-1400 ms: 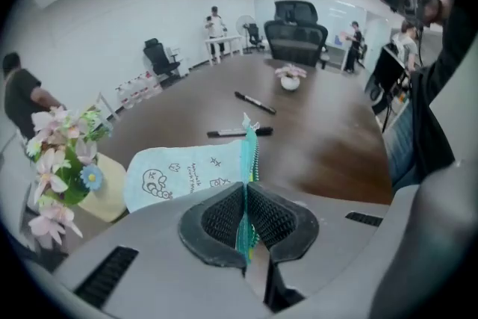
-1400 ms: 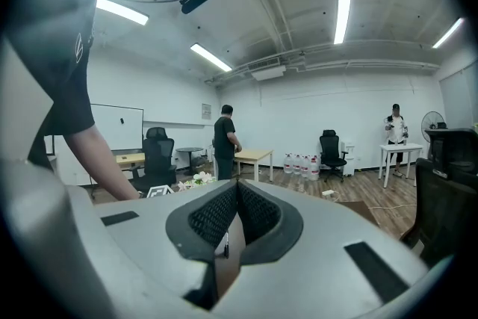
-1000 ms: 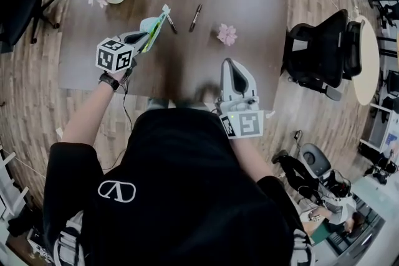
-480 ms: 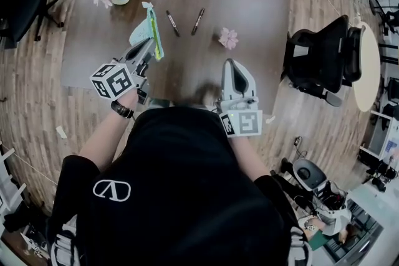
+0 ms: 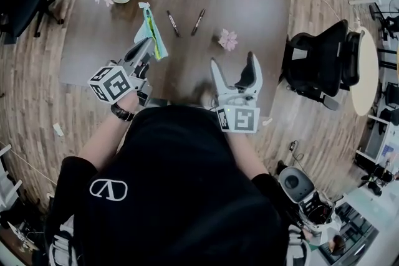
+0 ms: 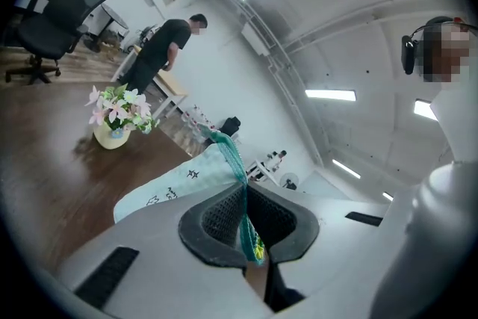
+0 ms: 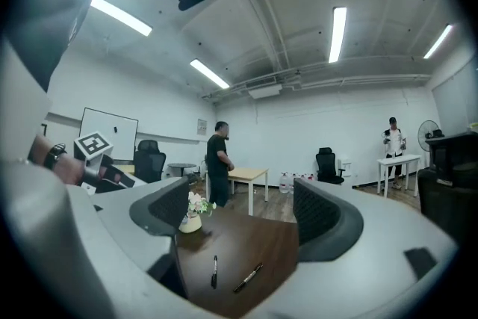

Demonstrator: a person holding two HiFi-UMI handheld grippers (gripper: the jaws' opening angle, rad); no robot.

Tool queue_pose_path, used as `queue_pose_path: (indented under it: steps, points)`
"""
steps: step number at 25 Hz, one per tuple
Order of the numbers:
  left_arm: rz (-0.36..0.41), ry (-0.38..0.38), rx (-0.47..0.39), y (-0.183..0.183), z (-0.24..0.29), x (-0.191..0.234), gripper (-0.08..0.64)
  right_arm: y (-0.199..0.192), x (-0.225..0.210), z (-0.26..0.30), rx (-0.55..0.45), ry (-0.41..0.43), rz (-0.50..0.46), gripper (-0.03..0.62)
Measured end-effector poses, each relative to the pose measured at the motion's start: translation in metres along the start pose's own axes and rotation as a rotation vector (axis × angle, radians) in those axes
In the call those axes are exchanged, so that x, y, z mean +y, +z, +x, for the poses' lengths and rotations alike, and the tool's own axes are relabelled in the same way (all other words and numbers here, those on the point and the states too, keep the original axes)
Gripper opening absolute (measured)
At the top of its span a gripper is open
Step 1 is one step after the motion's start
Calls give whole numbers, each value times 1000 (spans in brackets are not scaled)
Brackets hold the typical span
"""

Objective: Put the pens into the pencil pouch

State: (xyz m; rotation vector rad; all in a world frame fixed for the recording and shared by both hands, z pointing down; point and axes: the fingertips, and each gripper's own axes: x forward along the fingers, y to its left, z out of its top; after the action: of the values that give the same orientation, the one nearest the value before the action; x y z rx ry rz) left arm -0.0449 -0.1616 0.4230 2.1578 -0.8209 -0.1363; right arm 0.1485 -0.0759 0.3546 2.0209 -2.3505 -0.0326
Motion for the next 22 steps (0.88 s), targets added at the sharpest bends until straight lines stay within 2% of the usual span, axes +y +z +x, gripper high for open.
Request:
queue_pose_path:
  steps: [1,7,12,16,22]
  points:
    - [-5,-2,0,-1,0,-1,15,3,-1,4,-2,1,6,416]
    - [-4,-14,-15,2,-3,-6,15,1,-5,34,76,24,18,411]
    - [-19,-16,-20,1,-9,-6,15,-29,-14,84,204,24,1,410]
    - [-40,-6,-20,-2,-13,-1,15,-79,-29,141,364,9,53,400]
    - [-61,29,-16,-12,-23,15,15,-196,-41,190,685,-26,178,345]
